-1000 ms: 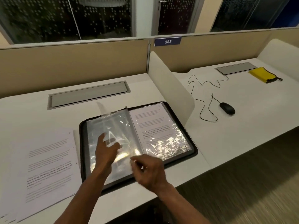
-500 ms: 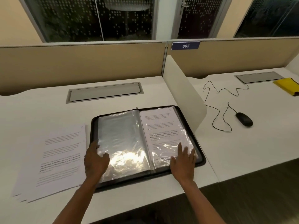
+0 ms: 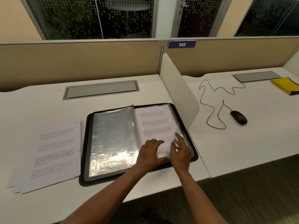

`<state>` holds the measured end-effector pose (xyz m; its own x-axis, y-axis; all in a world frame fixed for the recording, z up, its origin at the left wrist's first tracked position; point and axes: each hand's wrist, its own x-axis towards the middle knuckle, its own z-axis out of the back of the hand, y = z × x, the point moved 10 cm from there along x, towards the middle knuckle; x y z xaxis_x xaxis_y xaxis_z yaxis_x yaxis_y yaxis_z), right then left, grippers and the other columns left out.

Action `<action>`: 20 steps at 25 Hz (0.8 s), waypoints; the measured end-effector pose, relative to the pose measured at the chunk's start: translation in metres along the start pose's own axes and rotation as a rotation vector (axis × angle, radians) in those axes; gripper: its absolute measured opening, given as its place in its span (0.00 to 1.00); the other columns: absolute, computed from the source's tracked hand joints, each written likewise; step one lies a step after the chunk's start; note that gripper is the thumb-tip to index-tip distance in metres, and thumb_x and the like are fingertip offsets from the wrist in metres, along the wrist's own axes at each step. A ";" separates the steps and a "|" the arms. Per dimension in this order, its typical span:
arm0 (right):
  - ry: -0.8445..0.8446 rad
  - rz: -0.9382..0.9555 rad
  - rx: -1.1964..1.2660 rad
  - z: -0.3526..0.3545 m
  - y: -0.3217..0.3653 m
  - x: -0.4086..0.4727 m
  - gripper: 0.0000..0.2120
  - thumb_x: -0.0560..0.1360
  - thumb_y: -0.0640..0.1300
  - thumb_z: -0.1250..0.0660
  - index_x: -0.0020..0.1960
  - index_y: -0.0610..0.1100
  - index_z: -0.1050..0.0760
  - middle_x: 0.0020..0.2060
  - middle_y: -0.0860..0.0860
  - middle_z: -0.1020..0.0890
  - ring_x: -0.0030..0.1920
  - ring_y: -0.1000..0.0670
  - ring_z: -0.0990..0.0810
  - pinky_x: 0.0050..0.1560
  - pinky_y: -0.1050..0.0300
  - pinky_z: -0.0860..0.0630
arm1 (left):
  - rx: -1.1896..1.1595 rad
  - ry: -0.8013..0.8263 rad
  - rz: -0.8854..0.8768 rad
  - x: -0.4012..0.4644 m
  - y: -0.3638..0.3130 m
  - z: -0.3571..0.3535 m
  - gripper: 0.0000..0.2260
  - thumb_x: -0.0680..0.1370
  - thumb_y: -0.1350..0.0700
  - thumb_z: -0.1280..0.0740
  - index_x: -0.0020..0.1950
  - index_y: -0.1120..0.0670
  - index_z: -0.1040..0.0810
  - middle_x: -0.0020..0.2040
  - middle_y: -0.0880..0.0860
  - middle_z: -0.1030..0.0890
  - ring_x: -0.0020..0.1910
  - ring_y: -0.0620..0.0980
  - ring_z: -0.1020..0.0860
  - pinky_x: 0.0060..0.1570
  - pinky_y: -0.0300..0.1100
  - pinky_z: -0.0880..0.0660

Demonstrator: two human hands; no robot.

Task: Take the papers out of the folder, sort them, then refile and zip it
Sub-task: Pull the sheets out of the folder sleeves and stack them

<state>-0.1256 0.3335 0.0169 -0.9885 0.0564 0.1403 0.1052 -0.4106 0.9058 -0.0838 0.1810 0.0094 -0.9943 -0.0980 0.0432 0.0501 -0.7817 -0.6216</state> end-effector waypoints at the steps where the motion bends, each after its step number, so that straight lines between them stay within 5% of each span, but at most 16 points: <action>1: -0.002 0.000 0.022 0.004 -0.002 0.001 0.20 0.80 0.40 0.33 0.71 0.49 0.27 0.63 0.51 0.19 0.60 0.55 0.20 0.58 0.46 0.18 | 0.009 -0.015 0.004 0.004 -0.005 -0.002 0.28 0.74 0.43 0.28 0.72 0.47 0.29 0.65 0.48 0.22 0.63 0.48 0.27 0.64 0.43 0.31; 3: 0.014 -0.016 0.070 0.010 -0.007 0.004 0.22 0.78 0.41 0.29 0.71 0.49 0.27 0.62 0.51 0.19 0.60 0.56 0.20 0.56 0.46 0.17 | -0.018 -0.076 0.028 0.009 -0.008 0.000 0.21 0.77 0.48 0.29 0.69 0.48 0.25 0.57 0.48 0.17 0.56 0.48 0.21 0.61 0.44 0.26; 7: 0.030 0.033 0.005 0.023 -0.010 0.006 0.39 0.70 0.48 0.21 0.77 0.52 0.36 0.71 0.51 0.27 0.64 0.55 0.24 0.55 0.62 0.21 | -0.057 -0.159 0.073 0.009 -0.006 0.006 0.11 0.78 0.53 0.30 0.60 0.49 0.19 0.49 0.47 0.14 0.45 0.45 0.18 0.53 0.44 0.20; 10: 0.058 -0.017 -0.062 0.019 -0.025 0.005 0.49 0.69 0.45 0.19 0.80 0.52 0.45 0.75 0.48 0.34 0.63 0.51 0.25 0.55 0.58 0.22 | -0.148 -0.222 0.122 0.002 0.000 0.010 0.09 0.77 0.53 0.29 0.58 0.49 0.18 0.49 0.47 0.15 0.41 0.41 0.20 0.49 0.37 0.21; 16: -0.080 -0.255 0.072 0.003 -0.038 0.007 0.34 0.73 0.50 0.24 0.73 0.49 0.36 0.62 0.43 0.21 0.56 0.45 0.18 0.46 0.59 0.19 | -0.225 -0.230 0.110 -0.006 0.001 0.013 0.08 0.77 0.53 0.28 0.55 0.49 0.17 0.47 0.45 0.15 0.41 0.41 0.19 0.48 0.34 0.22; 20: -0.121 -0.265 0.064 0.000 -0.035 0.011 0.21 0.77 0.40 0.28 0.69 0.42 0.28 0.61 0.41 0.19 0.60 0.41 0.18 0.48 0.61 0.22 | -0.238 -0.246 0.082 -0.011 0.005 0.018 0.09 0.77 0.54 0.29 0.56 0.48 0.17 0.47 0.43 0.15 0.42 0.38 0.19 0.47 0.35 0.20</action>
<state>-0.1406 0.3489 -0.0131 -0.9627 0.2636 -0.0615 -0.1447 -0.3090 0.9400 -0.0708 0.1671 0.0202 -0.9339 -0.3223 0.1551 0.0761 -0.6029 -0.7942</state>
